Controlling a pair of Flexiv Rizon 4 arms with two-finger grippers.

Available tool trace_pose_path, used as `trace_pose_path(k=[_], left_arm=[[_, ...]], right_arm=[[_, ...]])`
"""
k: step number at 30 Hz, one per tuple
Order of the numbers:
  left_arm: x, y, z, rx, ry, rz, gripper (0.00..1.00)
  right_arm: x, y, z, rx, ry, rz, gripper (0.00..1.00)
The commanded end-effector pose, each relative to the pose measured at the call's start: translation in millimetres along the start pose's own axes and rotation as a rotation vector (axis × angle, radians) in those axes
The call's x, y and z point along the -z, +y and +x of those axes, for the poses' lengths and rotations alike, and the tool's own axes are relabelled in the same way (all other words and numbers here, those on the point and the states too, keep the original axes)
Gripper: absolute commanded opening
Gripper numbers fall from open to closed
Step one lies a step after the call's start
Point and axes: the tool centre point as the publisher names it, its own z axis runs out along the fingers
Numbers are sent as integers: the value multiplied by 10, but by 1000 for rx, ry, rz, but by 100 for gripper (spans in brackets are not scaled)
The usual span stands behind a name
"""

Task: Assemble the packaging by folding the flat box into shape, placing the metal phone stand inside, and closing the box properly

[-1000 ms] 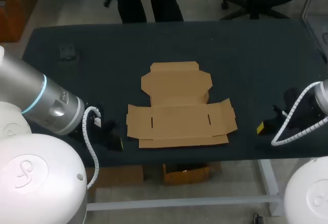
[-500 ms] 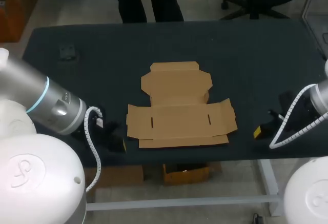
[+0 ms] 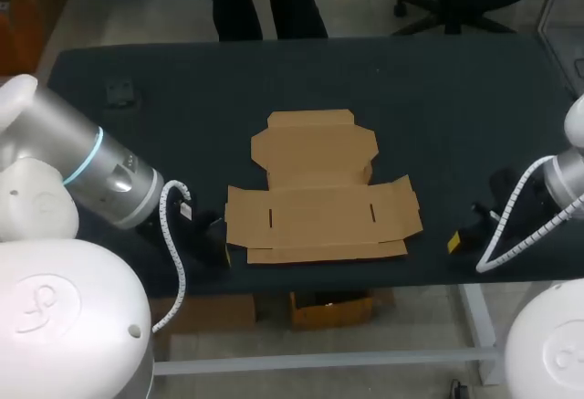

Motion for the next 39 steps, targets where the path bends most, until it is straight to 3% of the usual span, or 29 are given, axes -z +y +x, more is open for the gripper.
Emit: trace_pose_path(k=[1, 23, 39], left_arm=[[-66, -38, -28, 0, 9, -9, 0], [-175, -71, -19, -8, 50, -35, 0], [-321, -158, 35, -10, 63, -58, 0]], right_arm=[[-14, 3, -7, 4, 5, 6, 0], [-291, 243, 20, 34, 48, 58, 0], [-421, 272, 72, 43, 58, 83, 0]])
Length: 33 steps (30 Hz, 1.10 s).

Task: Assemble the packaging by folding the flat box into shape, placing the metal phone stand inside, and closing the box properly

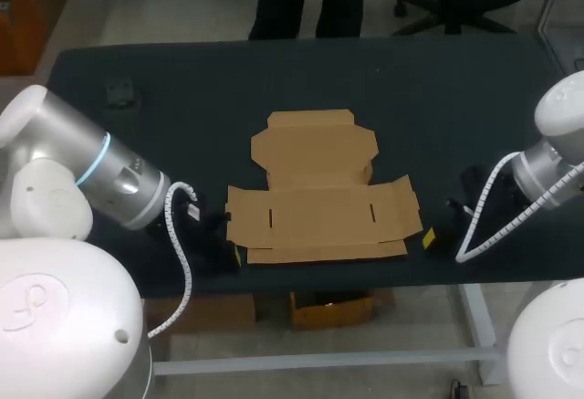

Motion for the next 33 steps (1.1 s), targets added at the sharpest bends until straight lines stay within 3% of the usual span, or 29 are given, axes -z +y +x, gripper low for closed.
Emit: trace_pose_path(k=[1, 33], left_arm=[[-70, -35, 5, -2, 3, -11, 0], [-118, 47, -20, -11, 29, -26, 0]], right_arm=[[-21, 16, -9, 1, 6, 9, 0], [-292, -66, 93, 0, 1, 70, 0]])
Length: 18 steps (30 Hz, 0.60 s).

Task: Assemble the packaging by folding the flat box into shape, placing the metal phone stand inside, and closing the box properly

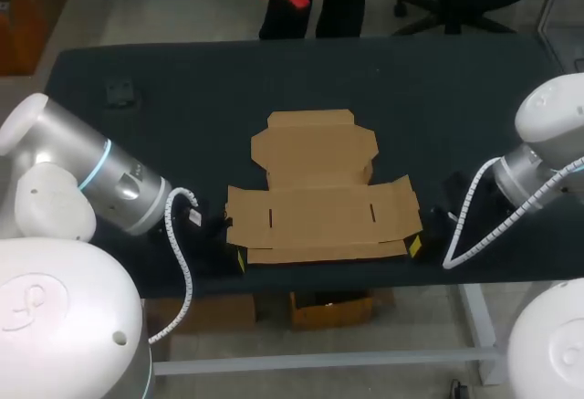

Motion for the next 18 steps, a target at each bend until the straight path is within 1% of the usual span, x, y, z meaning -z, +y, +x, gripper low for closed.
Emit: trace_pose_path(k=[1, 11, 18], left_arm=[[-30, -5, -7, 0, 3, -2, 0], [-52, -1, -7, -4, 5, -11, 0], [-58, -3, -13, -3, 9, -14, 0]], right_arm=[[-59, 32, -1, 1, 6, 11, 0], [-83, 29, -10, -7, 17, 7, 0], [-69, 37, -24, -15, 5, -11, 0]])
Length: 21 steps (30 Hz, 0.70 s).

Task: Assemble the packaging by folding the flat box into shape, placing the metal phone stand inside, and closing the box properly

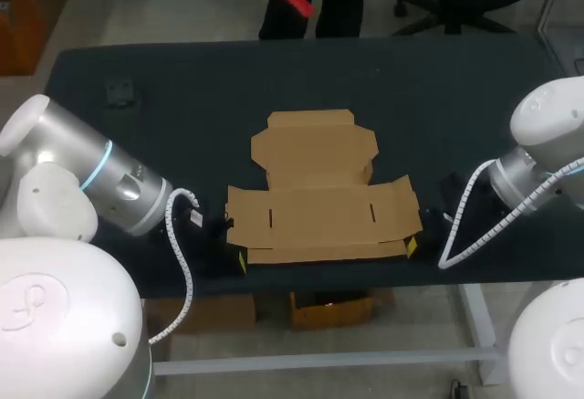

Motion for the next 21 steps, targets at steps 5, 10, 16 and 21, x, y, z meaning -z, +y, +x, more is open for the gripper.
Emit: trace_pose_path(k=[5, 10, 16, 21], left_arm=[[-32, -10, -17, 4, 4, -7, 0], [-44, 0, -3, 2, 6, -12, 0], [-62, -11, 9, 2, 10, -16, 0], [-64, -22, 24, -3, 16, -17, 0]], right_arm=[[21, 0, -1, 0, -2, -18, 0], [18, 25, 20, 7, -2, -29, 0], [-1, 55, 31, 12, -1, -38, 0], [-7, 62, 34, 12, 0, -46, 0]])
